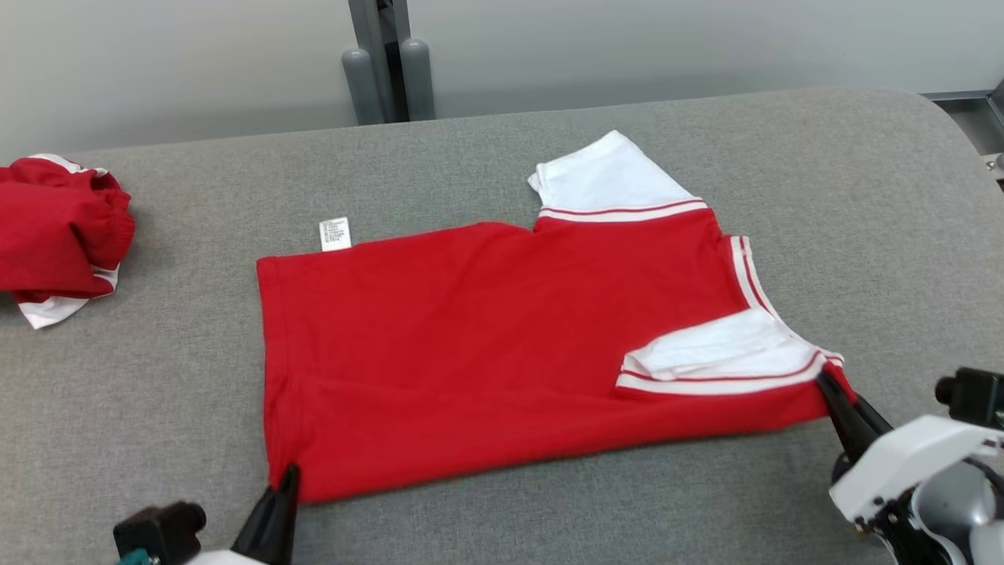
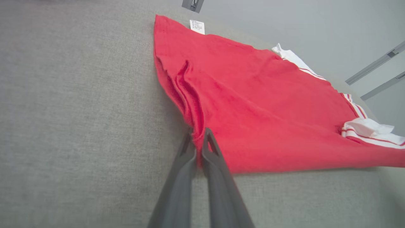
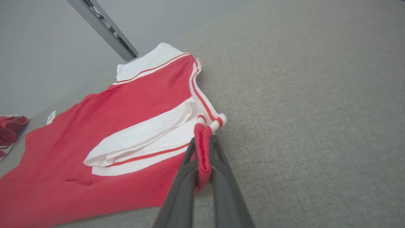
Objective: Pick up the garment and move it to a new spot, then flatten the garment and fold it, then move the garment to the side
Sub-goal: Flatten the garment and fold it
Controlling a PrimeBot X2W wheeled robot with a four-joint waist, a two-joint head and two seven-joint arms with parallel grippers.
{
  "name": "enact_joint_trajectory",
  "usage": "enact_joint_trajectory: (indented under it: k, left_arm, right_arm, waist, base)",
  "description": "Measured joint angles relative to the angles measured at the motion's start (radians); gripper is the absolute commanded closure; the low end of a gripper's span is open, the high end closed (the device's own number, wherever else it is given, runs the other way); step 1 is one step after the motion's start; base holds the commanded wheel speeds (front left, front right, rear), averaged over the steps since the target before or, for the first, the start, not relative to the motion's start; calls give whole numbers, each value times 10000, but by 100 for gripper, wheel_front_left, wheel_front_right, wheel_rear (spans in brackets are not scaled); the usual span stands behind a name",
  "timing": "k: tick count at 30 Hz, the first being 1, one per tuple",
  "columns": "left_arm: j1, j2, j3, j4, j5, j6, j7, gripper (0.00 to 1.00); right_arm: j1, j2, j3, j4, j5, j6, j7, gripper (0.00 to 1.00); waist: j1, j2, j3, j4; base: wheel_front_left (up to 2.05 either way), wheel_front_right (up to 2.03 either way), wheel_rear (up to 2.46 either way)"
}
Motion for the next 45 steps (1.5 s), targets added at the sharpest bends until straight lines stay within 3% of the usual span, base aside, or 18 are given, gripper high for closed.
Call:
enact_joint_trajectory:
  k: [5,14,15,16,17,18,22,30,35,39,45]
  left_arm:
    - [444,-151,-36,182,-86,98,-176,100]
    - [472,-366,-128,780,-140,79,-330,100]
    - [468,-372,-132,849,-138,79,-334,84]
    - [462,-376,-132,905,-134,79,-341,55]
    - [460,-380,-132,943,-130,79,-347,0]
    - [460,-382,-136,966,-132,79,-345,0]
    - [468,-226,-29,926,-161,102,-330,0]
    - [-130,1210,280,161,546,332,178,0]
    - [-1424,1921,-82,12,1001,79,1273,0]
    - [-2706,2067,-322,541,1210,-205,1916,0]
    - [-4811,1751,-869,2134,1544,-763,2755,0]
  right_arm:
    - [965,96,-353,-794,121,0,529,100]
    - [1189,102,-215,-188,558,0,372,100]
    - [1185,104,-182,-73,556,0,307,98]
    - [1175,109,-153,0,552,0,249,63]
    - [1161,111,-138,50,545,0,192,35]
    - [1154,109,-142,94,541,0,151,0]
    - [1155,105,-268,125,445,0,38,0]
    - [936,100,-711,-1244,-474,0,263,0]
    - [537,13,-393,-2132,-704,0,773,0]
    - [229,-146,-46,-2543,-673,0,1045,0]
    - [-211,-410,525,-2884,-487,0,1231,0]
  waist:
    - [0,0,47,44]
    - [0,0,11,36]
    - [-1,0,0,38]
    - [0,0,-11,37]
    - [-1,0,-15,32]
    - [-1,0,-18,26]
    - [0,0,-24,-17]
    - [0,0,13,-131]
    - [0,0,156,-170]
    - [0,0,401,-208]
    - [-1,0,1001,-311]
  base:
    - [0,0,0]
    - [0,0,0]
    - [0,0,0]
    - [0,0,0]
    - [0,0,0]
    - [0,0,0]
    - [0,0,0]
    - [0,0,0]
    - [0,0,0]
    - [0,0,0]
    - [0,0,0]
